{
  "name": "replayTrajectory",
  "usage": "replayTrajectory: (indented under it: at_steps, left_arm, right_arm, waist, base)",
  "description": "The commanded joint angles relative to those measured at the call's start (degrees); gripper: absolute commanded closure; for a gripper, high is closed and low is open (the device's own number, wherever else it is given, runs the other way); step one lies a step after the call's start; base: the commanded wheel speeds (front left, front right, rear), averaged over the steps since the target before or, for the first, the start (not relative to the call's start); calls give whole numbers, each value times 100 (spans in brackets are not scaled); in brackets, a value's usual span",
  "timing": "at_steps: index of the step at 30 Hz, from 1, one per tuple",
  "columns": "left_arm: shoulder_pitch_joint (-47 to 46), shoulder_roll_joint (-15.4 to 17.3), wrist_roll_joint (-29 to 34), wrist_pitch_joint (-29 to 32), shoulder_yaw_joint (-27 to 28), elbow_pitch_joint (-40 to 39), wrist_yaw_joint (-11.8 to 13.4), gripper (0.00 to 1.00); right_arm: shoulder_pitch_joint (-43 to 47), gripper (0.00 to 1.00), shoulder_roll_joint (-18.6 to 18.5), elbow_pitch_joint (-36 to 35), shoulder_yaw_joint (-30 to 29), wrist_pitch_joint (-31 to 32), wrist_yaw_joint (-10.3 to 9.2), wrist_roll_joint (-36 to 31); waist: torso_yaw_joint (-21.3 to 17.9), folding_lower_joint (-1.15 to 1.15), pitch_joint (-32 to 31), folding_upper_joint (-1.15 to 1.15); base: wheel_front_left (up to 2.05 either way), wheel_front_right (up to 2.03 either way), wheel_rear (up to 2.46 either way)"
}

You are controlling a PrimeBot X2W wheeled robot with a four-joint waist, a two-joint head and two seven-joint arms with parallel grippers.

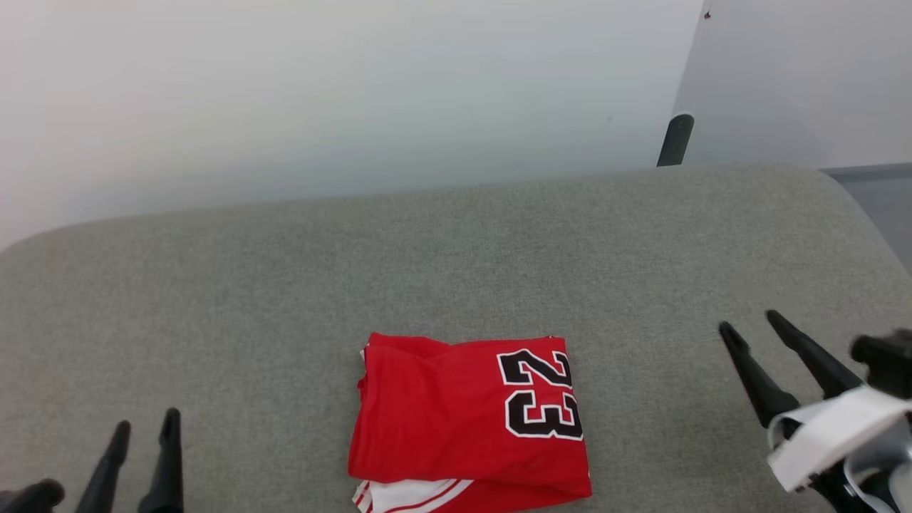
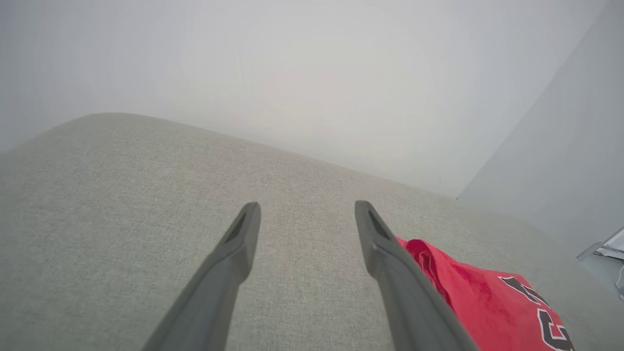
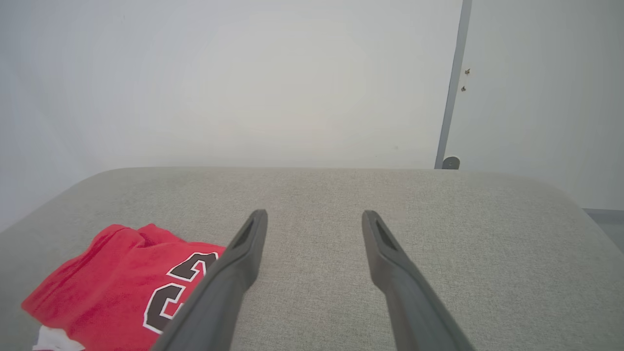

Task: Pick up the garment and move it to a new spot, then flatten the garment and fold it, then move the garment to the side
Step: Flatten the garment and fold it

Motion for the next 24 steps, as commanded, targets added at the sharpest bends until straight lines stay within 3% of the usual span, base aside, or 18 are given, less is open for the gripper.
replayTrajectory:
  at_steps: [1,10,24]
  left_arm:
    - [61,-34,86,-15,79,-33,10,0]
    - [248,-242,723,-18,538,-169,-274,0]
    - [300,-640,1259,-19,897,-215,-619,0]
  right_arm:
    - [100,0,-41,-3,-47,-114,-2,-25]
    - [638,0,-189,17,-371,-754,-2,-212]
    - [954,0,-69,-136,-662,-715,-2,-377]
  waist:
    - [4,0,-38,0]
    - [133,0,-180,0]
    - [315,0,-228,0]
  base:
    - [0,0,0]
    - [0,0,0]
    - [0,0,0]
